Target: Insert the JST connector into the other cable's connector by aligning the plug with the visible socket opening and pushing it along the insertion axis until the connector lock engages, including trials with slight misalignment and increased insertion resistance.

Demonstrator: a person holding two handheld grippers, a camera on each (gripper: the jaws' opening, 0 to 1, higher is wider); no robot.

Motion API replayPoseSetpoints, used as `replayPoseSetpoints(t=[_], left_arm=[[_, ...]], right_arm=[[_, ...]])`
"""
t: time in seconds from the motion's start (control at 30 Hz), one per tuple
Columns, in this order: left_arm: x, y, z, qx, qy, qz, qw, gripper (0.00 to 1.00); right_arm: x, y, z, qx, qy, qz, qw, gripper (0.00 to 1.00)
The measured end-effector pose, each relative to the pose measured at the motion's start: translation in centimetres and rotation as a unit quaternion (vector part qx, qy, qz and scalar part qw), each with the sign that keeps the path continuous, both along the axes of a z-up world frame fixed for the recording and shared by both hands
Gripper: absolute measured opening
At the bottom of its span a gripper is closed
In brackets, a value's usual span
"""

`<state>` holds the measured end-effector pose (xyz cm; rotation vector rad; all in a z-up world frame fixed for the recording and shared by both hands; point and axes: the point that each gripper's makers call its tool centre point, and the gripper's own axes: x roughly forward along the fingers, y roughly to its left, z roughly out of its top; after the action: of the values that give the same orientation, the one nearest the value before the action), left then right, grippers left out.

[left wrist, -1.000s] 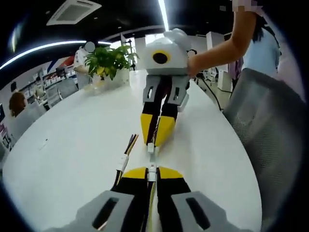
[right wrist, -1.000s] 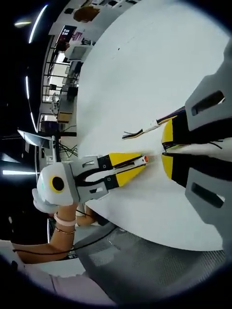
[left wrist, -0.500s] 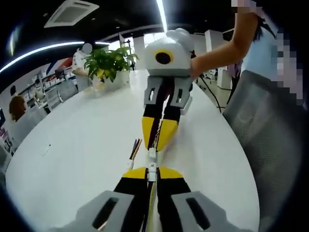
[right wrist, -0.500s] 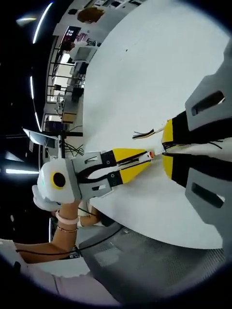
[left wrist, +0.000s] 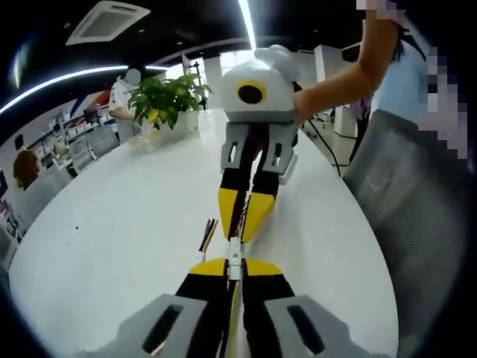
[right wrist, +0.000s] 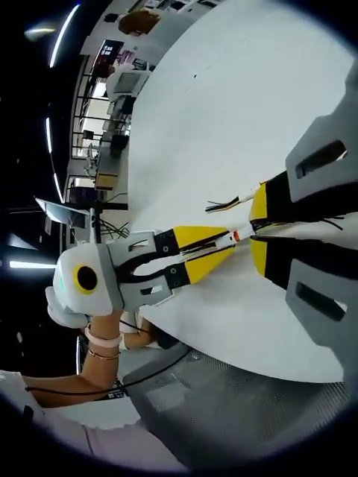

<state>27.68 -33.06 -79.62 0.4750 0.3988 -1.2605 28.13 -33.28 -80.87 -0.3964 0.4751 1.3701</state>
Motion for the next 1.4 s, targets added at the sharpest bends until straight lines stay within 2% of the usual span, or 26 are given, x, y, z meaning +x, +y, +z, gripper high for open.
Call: replayPoseSetpoints(t=[0.73,1.03,1.07,1.1,1.4], left_arm=[[0.09,0.25,-0.66,0.027,-0.017,-0.015,0.9994,0.0],[0.0,-0.3,-0.5,0.032,-0.018,-0.02,0.9991,0.0],[0.03,-0.16,-0.77,0.044,-0.021,-0.02,0.9986,0.0],[-0.05,-0.25,-0.92,0.047,-0.022,-0.025,0.9984,0.0],[0.17,-0.28,-0.61,0.047,-0.032,-0.028,0.998,0.0]], right_arm=[[-0.06,0.0,-0.1,0.004,0.009,-0.006,0.9999,0.03],[-0.38,0.51,-0.27,-0.002,0.015,-0.002,0.9999,0.02],[-0.3,0.52,-0.46,-0.01,0.003,0.006,0.9999,0.02],[-0.33,0.55,-0.58,-0.011,0.007,0.004,0.9999,0.02],[0.07,0.33,-0.29,-0.004,0.01,-0.002,0.9999,0.02]])
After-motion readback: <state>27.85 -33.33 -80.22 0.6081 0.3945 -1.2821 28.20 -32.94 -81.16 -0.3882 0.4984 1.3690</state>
